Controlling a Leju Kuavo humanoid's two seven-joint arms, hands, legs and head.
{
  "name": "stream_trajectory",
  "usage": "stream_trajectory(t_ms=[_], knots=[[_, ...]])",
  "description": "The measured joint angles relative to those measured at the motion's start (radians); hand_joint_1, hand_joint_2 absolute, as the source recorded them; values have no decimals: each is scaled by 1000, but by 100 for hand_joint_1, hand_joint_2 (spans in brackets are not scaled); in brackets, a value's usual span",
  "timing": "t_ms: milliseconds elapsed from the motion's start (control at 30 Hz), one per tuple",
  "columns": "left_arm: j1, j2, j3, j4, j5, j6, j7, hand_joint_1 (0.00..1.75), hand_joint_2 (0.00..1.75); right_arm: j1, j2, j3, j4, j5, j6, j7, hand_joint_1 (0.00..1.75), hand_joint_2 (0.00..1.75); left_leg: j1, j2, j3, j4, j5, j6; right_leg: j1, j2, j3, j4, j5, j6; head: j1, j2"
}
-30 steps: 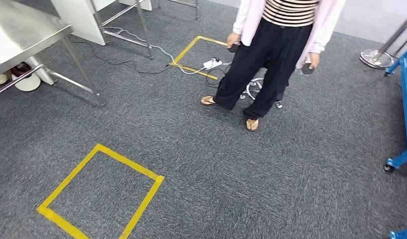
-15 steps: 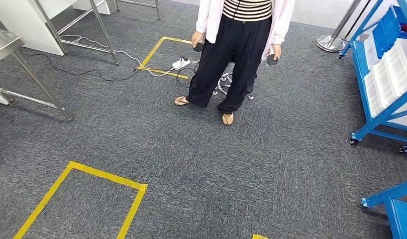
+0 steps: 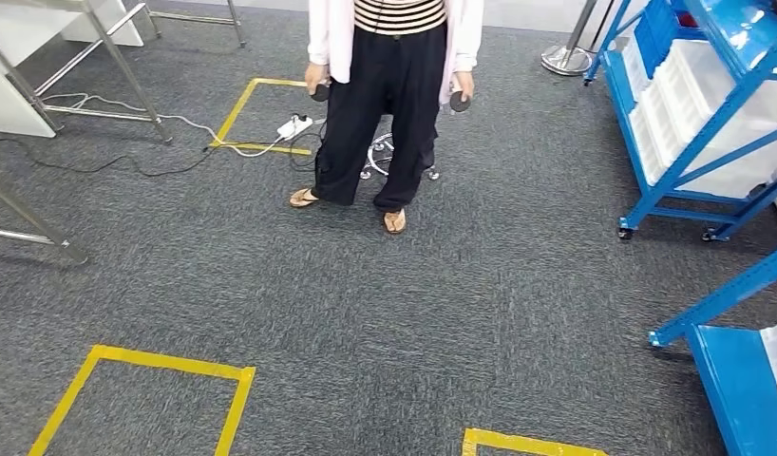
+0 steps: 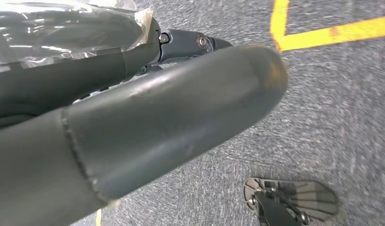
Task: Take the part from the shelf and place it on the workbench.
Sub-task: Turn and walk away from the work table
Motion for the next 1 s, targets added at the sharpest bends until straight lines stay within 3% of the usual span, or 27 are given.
stream_trajectory(t_ms=[67, 133, 167, 200, 267, 333, 400, 433, 500, 533, 600, 667, 700, 733, 767, 833, 900, 933, 967, 1000], knots=[[0, 3, -1, 0, 0, -1, 0, 0, 0, 1, 1, -3, 0, 0, -1, -5, 0, 0, 4, -51, -41, 99, -62, -6, -8, 20, 7, -5, 5, -14, -3, 0], [3, 5, -1, 0, 0, -1, 1, 0, 0, 1, 2, -5, 0, 0, -2, -7, 0, 0, 5, -76, -111, 243, -127, -10, -5, 42, 7, -4, 6, -19, -3, 0], [4, 5, -1, 0, 0, -1, 2, 0, 0, 1, 2, -7, 0, 0, -2, -7, 0, 0, 6, -79, -135, 284, -133, -12, -5, 55, 8, -4, 5, -19, -3, 0], [5, 6, -1, 0, 1, -1, 2, 0, 0, 1, 3, -9, 0, 0, -1, -7, 0, 0, 7, -80, -143, 288, -117, -13, -5, 68, 9, -4, 5, -18, -4, 0], [6, 7, -1, 0, 3, 0, 2, 0, 0, 1, 3, -13, 0, 0, 2, -7, 0, 0, 13, -91, -110, 190, -41, -14, -6, 95, 13, -1, 5, -17, -4, 0], [6, 9, -1, 0, 7, 2, 2, 0, 0, -1, 4, -15, 0, 2, 7, -7, 0, 0, 20, -130, -65, 64, 23, -12, -1, 119, 8, 9, 0, -10, -3, 0], [6, 9, -1, 0, 12, 5, 2, 0, 0, -2, 4, -15, 0, 7, 11, -7, 0, 0, 17, -151, -50, 16, 37, -4, 4, 139, -8, 17, -3, 3, -3, 0], [6, 9, -1, 0, 14, 8, 2, 0, 0, 0, 4, -15, 0, 9, 14, -7, 0, 0, 14, -142, -49, 15, 36, 4, 3, 149, -14, 16, -3, 11, -2, 0], [4, 6, -1, 0, 18, 11, 2, 0, 0, 5, 4, -15, 0, 13, 17, -7, 0, 0, 10, -121, -46, 7, 42, 23, 0, 127, -26, 36, -12, 19, -2, 0], [4, 5, -1, 0, 19, 12, 2, 0, 0, 5, 5, -15, 0, 15, 18, -7, 0, 0, 10, -109, -44, 4, 45, 31, 0, 103, -42, 68, -29, 19, 1, 0], [5, 5, -1, 0, 20, 13, 2, 0, 0, 2, 6, -15, 0, 17, 19, -7, 0, 0, 7, -84, -44, 1, 46, 40, 0, 55, -101, 187, -86, 12, 4, 0], [7, 5, -1, 0, 21, 14, 2, 0, 0, 1, 7, -15, 0, 19, 23, -7, 0, 0, 2, -57, -45, 2, 45, 42, -2, 44, -152, 295, -125, 15, 5, 0], [7, 5, -1, 0, 22, 15, 2, 0, 0, 2, 7, -15, 0, 21, 25, -7, 0, 0, 0, -44, -45, 2, 44, 42, -3, 41, -154, 302, -124, 21, 5, 0], [7, 5, -1, 0, 23, 17, 2, 0, 0, 3, 7, -15, 0, 22, 26, -7, 0, 0, -1, -34, -45, 2, 43, 41, -3, 37, -133, 267, -109, 28, 5, 0], [7, 5, -1, 0, 24, 19, 1, 0, 0, 4, 7, -15, 0, 24, 27, -7, 0, 0, -1, -24, -43, 2, 42, 39, -3, 25, -95, 198, -84, 34, 5, 0], [7, 4, -1, 0, 25, 21, 0, 0, 0, 1, 7, -15, 0, 25, 28, -7, 0, 0, -4, -6, -37, 2, 37, 31, 2, -21, -24, 65, -40, 34, 4, 0], [7, 2, -1, 0, 26, 22, 0, 0, 0, -3, 8, -15, 0, 26, 28, -7, 0, 0, -5, 11, -28, 1, 30, 19, 11, -43, -3, 21, -25, 17, 2, 0], [6, 0, 0, 0, 26, 22, -1, 0, 0, -3, 8, -15, 0, 27, 29, -7, 0, 0, -4, 20, -23, 0, 27, 12, 15, -35, -4, 19, -23, 10, 2, 0], [5, -1, 0, 0, 27, 22, -1, 0, 0, -4, 7, -15, 0, 28, 29, -7, 0, 0, -1, 24, -20, 1, 24, 6, 9, -23, -1, 16, -20, 1, 2, 0], [4, -2, 0, 0, 28, 22, -2, 0, 0, -3, 7, -15, 0, 30, 29, -7, 0, 0, 2, 15, -18, 7, 17, 0, 6, -13, 3, 13, -16, -5, 1, 0]])
